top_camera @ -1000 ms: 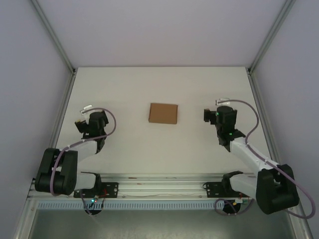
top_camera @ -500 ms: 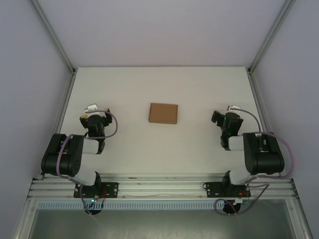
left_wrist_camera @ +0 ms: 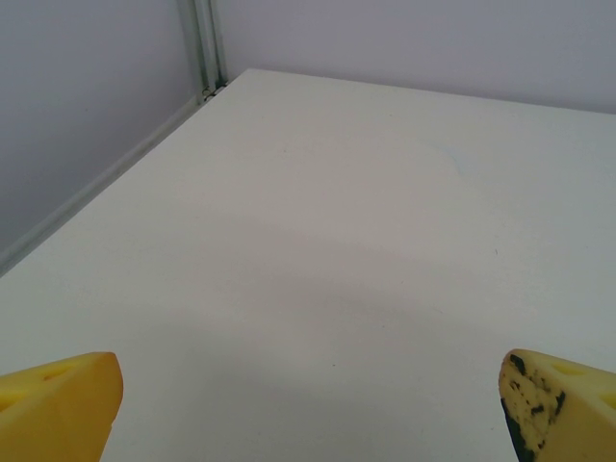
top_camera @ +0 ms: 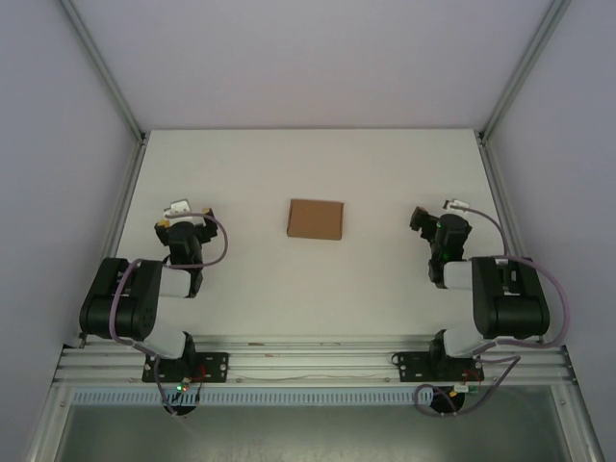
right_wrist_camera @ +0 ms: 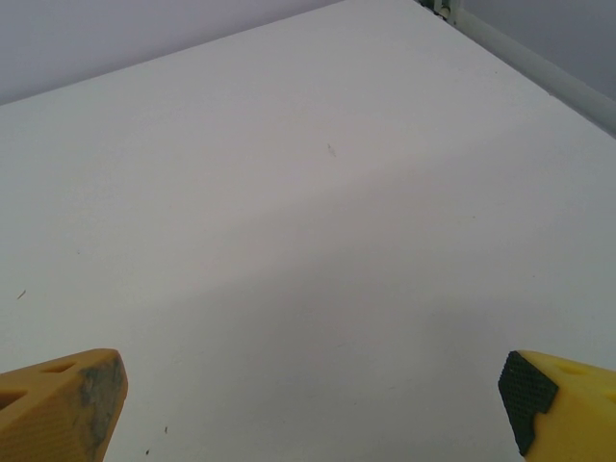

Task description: Assemble paper box

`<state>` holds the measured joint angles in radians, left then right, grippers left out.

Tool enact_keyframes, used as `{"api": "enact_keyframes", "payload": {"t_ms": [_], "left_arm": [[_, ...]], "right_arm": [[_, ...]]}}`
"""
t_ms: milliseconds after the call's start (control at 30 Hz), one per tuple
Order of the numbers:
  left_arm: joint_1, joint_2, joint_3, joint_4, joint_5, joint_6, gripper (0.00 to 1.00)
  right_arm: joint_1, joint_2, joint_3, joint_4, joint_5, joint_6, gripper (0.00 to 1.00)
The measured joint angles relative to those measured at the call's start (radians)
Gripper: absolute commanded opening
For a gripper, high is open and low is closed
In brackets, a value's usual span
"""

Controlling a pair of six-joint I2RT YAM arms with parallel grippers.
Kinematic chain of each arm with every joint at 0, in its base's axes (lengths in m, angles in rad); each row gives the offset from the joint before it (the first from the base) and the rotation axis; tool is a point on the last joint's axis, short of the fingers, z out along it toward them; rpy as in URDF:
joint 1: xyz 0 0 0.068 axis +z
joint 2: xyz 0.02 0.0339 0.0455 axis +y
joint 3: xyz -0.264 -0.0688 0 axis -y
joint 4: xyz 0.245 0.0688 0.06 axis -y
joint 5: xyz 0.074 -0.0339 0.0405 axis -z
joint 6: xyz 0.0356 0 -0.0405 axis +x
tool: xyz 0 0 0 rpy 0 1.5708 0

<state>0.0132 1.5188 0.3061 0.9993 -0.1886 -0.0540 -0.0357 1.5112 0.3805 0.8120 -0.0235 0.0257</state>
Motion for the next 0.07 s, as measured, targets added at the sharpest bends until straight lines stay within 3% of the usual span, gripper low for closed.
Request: {"api": "enact_keyframes", "payload": {"t_ms": [67], "left_arm": [[0.000,0.000,0.000,0.000,0.000,0.000,1.00]], "right_arm": [[0.000,0.000,0.000,0.000,0.000,0.000,1.00]]}}
